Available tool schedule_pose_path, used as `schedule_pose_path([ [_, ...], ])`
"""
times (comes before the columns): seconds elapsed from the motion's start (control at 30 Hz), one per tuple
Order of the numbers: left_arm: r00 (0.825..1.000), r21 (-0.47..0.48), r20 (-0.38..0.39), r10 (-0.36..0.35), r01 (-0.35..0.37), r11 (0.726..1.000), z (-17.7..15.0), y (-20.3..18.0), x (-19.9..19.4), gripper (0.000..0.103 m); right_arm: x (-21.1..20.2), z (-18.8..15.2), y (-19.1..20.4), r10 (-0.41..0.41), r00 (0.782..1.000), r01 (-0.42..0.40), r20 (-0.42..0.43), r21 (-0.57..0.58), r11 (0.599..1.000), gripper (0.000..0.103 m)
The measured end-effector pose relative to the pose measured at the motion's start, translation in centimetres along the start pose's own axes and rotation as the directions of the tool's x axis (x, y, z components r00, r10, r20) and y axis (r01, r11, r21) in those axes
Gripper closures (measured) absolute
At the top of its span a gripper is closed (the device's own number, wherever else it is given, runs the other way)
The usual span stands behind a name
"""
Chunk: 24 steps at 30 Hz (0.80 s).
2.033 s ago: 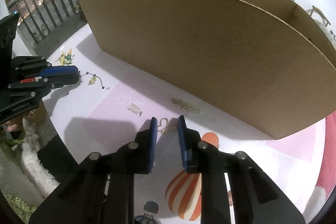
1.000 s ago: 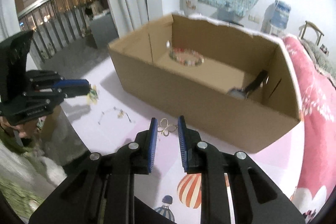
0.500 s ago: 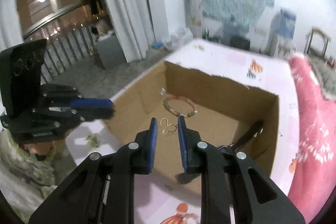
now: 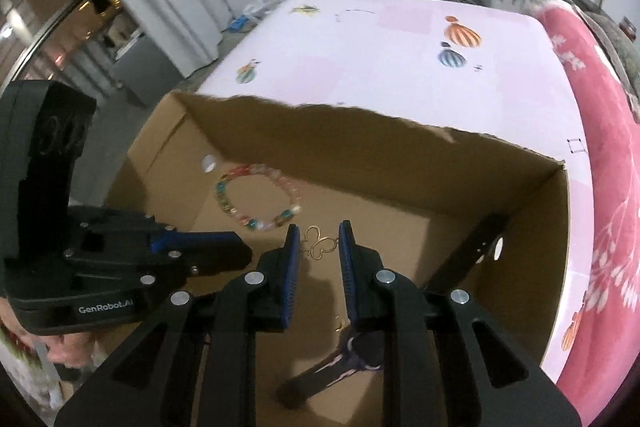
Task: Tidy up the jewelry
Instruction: 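Open both grippers to drop the charms into the box, then withdraw both grippers from the box and lower them to the table charms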
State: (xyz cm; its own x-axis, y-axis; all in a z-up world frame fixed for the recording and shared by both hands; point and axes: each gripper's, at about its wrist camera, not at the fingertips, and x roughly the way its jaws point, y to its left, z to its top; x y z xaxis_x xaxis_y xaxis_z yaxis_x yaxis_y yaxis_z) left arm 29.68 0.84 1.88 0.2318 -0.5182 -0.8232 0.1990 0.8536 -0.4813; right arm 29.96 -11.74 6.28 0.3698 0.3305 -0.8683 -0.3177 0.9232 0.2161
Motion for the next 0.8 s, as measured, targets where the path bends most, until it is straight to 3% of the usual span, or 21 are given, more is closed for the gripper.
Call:
schedule_pose_path([
  [0.1,1.000,-0.029,-0.011,0.013,-0.014,0.999,0.5,0.2,0.6,0.076,0.0,0.3,-0.7,-0.008,1.000,0.008,0.011,0.024,1.000,0.083],
  [0.23,0.999,0.003,0.025,0.020,-0.020,1.000,0.6,-0.3,-0.1,0.055,-0.3,0.3,-1.1,-0.027,0.999,0.026,0.033,0.026,0.999,0.081],
  [0.33,0.999,0.011,0.041,0.024,-0.024,1.000,0.5,-0.5,-0.7,0.047,-0.9,0.3,-1.4,-0.031,0.998,0.029,0.053,0.038,0.999,0.075],
  [0.47,0.997,0.012,0.067,0.033,-0.034,0.999,0.6,-0.8,-1.6,0.044,-2.6,0.2,-1.5,-0.036,0.995,0.031,0.093,0.046,0.998,0.073],
  [0.57,0.992,0.040,0.121,0.028,-0.033,0.999,-0.1,-1.7,-3.8,0.040,-5.0,-0.3,-1.2,-0.033,0.988,0.028,0.150,0.037,0.999,0.063],
  [0.73,0.970,0.121,0.242,0.015,-0.045,0.992,-3.3,-2.9,-9.6,0.020,-11.9,-3.4,1.0,-0.003,0.954,0.008,0.300,-0.017,1.000,0.049],
  [0.8,0.957,0.143,0.288,0.020,-0.064,0.988,-5.3,-3.2,-12.0,0.018,-14.4,-5.4,1.9,0.028,0.938,-0.013,0.345,-0.045,0.999,0.047],
])
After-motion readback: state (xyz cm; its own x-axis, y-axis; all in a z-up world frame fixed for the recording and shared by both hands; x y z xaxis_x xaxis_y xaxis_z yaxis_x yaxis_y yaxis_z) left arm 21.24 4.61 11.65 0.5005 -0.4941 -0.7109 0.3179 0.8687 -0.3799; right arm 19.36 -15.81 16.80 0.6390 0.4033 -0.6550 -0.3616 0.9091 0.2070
